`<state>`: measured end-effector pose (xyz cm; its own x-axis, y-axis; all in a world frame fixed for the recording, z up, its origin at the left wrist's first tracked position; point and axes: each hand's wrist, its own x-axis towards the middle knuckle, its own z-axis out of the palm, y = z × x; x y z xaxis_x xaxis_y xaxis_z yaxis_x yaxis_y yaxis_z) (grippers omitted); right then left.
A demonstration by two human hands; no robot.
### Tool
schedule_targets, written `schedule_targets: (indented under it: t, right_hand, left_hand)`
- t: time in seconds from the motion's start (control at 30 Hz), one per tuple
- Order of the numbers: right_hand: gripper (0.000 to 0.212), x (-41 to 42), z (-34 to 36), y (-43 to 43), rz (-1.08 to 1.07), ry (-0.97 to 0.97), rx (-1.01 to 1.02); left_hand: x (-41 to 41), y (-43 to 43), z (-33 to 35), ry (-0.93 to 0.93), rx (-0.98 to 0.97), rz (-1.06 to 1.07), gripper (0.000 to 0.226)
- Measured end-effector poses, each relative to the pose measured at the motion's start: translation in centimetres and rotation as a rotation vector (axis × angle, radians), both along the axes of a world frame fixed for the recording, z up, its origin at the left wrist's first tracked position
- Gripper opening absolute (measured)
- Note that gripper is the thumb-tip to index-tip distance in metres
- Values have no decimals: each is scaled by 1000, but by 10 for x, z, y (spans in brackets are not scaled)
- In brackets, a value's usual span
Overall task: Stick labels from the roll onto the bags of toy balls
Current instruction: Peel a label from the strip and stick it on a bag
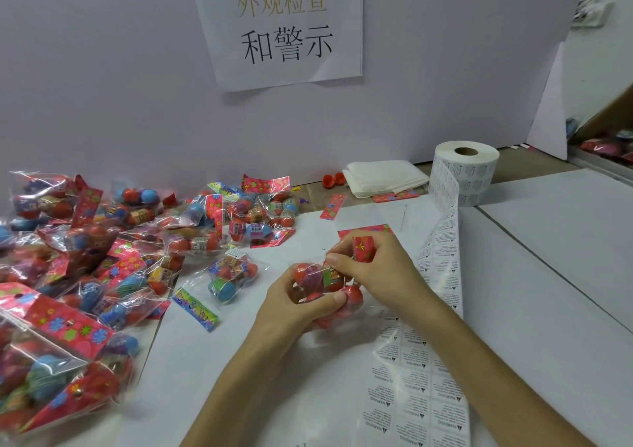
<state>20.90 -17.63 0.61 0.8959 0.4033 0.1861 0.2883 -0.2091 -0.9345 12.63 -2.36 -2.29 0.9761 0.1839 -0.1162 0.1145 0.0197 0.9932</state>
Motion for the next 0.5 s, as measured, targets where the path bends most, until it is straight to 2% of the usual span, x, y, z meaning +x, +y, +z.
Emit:
schedule_targets:
  t: [0.3, 0.5]
  right_hand:
    - [3, -1, -1, 1, -1, -17, -6]
    - [6, -2, 1, 3, 56, 15, 1]
  left_hand:
    - [0, 0, 0, -2, -9, 9, 79]
    - [1, 1, 2, 24, -49, 98, 65]
